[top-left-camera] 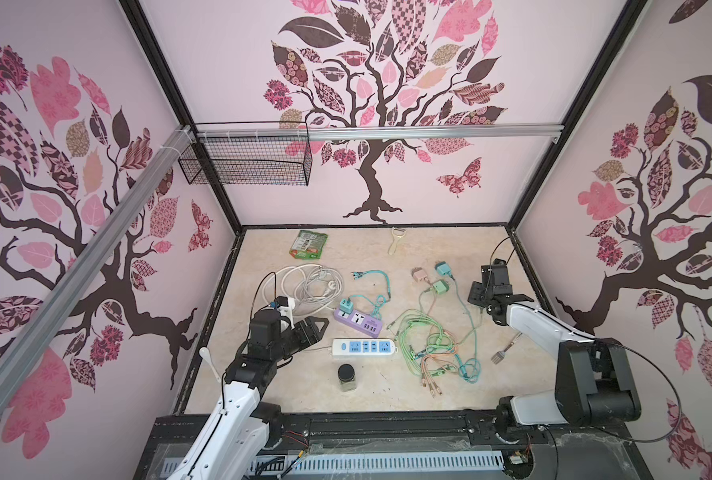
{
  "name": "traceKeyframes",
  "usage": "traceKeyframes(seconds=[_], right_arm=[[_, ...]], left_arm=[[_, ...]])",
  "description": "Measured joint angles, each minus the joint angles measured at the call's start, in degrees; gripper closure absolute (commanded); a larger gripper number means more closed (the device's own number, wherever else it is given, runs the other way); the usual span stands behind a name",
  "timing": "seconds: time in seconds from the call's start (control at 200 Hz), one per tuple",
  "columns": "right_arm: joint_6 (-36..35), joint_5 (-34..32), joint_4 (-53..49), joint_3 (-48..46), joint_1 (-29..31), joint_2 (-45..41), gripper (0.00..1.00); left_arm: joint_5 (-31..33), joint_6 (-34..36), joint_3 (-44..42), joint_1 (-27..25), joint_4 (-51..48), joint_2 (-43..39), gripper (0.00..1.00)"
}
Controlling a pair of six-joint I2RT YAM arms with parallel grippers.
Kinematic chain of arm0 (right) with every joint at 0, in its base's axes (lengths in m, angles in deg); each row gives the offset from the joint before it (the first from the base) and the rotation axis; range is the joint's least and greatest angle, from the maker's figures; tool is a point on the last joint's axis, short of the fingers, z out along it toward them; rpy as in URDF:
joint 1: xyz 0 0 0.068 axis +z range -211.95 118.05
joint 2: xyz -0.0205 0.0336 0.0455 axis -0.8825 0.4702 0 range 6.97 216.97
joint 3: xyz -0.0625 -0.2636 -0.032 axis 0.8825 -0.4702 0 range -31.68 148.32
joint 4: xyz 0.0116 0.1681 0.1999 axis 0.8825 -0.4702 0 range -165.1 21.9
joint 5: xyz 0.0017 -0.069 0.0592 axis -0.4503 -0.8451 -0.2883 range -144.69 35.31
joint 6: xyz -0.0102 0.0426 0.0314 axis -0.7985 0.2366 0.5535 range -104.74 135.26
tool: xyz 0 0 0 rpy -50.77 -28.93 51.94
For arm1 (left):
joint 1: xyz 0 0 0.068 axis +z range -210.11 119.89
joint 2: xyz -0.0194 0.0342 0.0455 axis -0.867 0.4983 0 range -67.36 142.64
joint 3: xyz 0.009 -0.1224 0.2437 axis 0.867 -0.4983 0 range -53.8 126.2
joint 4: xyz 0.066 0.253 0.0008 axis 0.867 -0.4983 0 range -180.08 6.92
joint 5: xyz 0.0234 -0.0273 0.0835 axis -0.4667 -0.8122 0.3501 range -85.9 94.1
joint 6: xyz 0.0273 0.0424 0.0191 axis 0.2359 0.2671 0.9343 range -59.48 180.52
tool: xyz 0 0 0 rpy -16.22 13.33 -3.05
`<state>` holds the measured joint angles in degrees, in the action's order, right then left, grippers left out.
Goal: Insert the plug
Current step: 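Reach the right gripper to the light green charger and close on it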
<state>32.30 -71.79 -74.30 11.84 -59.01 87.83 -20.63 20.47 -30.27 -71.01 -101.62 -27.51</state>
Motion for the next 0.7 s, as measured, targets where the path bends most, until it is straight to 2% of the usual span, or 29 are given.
traceKeyframes(seconds=[0.435,0.7], right_arm=[[1.20,3.98,2.54,-0.13,-2.71,5.05,0.43],[1.68,7.43,2.89,-0.11,-5.40,8.44,0.54]], left_arm=[[-0.22,0.00,0.00,0.00,0.00,0.00,0.28],[-0.26,0.00,0.00,0.00,0.00,0.00,0.28]])
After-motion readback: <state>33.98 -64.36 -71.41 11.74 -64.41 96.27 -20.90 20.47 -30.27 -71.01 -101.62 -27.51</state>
